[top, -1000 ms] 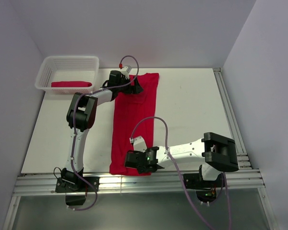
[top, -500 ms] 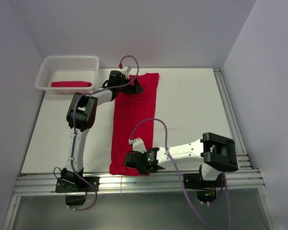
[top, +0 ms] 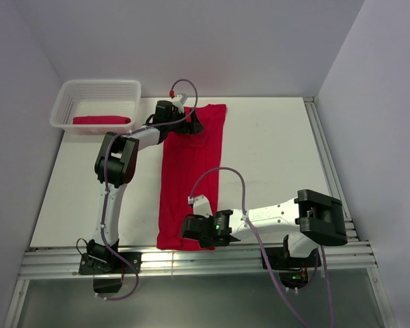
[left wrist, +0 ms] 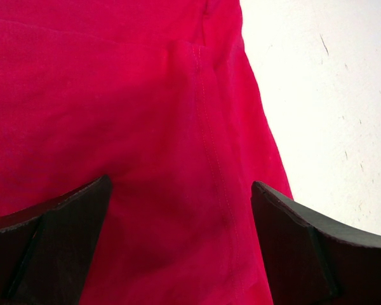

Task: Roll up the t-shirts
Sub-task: Fold the tshirt

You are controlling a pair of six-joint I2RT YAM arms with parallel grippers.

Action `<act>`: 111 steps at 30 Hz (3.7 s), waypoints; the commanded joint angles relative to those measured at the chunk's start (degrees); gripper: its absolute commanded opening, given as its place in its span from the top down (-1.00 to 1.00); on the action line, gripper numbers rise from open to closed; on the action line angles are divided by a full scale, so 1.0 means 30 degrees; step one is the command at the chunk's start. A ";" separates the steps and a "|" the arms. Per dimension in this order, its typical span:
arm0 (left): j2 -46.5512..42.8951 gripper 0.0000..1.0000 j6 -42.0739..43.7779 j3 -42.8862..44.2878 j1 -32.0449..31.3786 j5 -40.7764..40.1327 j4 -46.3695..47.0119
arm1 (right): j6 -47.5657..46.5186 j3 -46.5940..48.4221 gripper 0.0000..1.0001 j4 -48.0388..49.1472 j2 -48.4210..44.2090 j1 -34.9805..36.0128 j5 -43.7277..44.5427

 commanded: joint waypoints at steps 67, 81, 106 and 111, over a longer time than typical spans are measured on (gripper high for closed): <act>-1.5169 -0.92 1.0118 -1.3159 0.2029 0.9138 -1.4296 | -0.1123 -0.0179 0.73 0.2212 0.0124 -0.1230 0.0635; -1.3530 -0.92 0.9062 -1.3539 0.0211 0.9635 -1.2450 | -0.0683 -0.0793 1.00 0.2124 -0.1339 -0.1259 0.1397; -0.9075 -0.92 0.8388 -1.3012 0.0152 0.7467 -1.2419 | 0.0459 -0.2787 1.00 0.1891 -0.3917 -0.1464 0.1309; -0.9075 -0.93 0.8417 -1.2953 0.0152 0.7467 -1.2477 | -0.0038 -0.3021 0.89 0.2357 -0.3832 -0.1639 0.0373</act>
